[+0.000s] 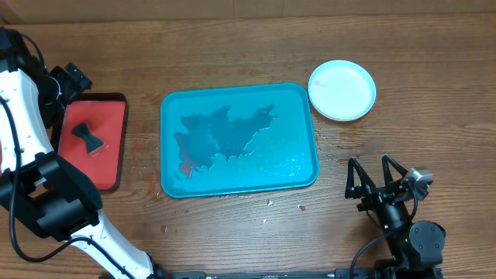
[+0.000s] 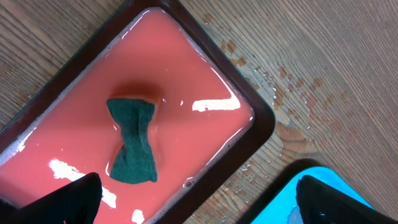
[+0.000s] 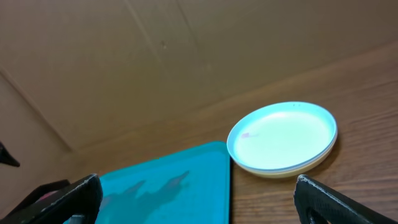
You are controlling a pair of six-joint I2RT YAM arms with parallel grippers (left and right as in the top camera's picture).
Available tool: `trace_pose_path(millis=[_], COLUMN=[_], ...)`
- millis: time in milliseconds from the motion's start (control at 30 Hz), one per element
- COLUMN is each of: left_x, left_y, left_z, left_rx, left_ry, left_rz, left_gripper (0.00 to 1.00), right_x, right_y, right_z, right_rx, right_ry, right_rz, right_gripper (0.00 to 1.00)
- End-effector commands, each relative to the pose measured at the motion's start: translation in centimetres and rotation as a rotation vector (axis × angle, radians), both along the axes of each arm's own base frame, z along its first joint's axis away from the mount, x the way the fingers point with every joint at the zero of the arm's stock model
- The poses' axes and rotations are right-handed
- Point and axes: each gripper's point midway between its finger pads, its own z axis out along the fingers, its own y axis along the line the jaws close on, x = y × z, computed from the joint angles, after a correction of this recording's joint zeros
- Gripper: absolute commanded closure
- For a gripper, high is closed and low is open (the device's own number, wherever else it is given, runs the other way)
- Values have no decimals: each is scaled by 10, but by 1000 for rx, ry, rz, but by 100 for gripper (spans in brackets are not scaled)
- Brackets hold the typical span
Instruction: Clean dirty plates on tray and stack at the side
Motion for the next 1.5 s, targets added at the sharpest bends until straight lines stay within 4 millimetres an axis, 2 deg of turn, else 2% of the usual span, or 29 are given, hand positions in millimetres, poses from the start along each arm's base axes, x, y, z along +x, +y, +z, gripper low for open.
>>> trace_pose_path(millis=[0, 167, 367, 467, 667, 767, 1467], left_x=[1, 1, 1, 1, 1, 1, 1], left_y=[1, 1, 1, 1, 1, 1, 1], left_z=[5, 5, 5, 5, 5, 5, 5], left_rx=[7, 7, 7, 7, 7, 7, 7], left_ry=[-13, -13, -13, -13, -13, -13, -13], left_rz=[-11, -11, -11, -11, -11, -11, -9], left_gripper=[0, 0, 0, 0, 0, 0, 0], right_x=[2, 5, 6, 7, 8, 8, 9], right_y=[-6, -7, -11, -15, -23, -24, -24], right_z=[0, 5, 8, 4, -19, -19, -19], right_rx=[-5, -44, -74, -75, -90, -136, -136], right_ry=[-26, -105, -124, -106, -13, -21, -20], right_rz=[-36, -47, -73, -98, -139, -142, -143], right_gripper=[0, 0, 0, 0, 0, 0, 0])
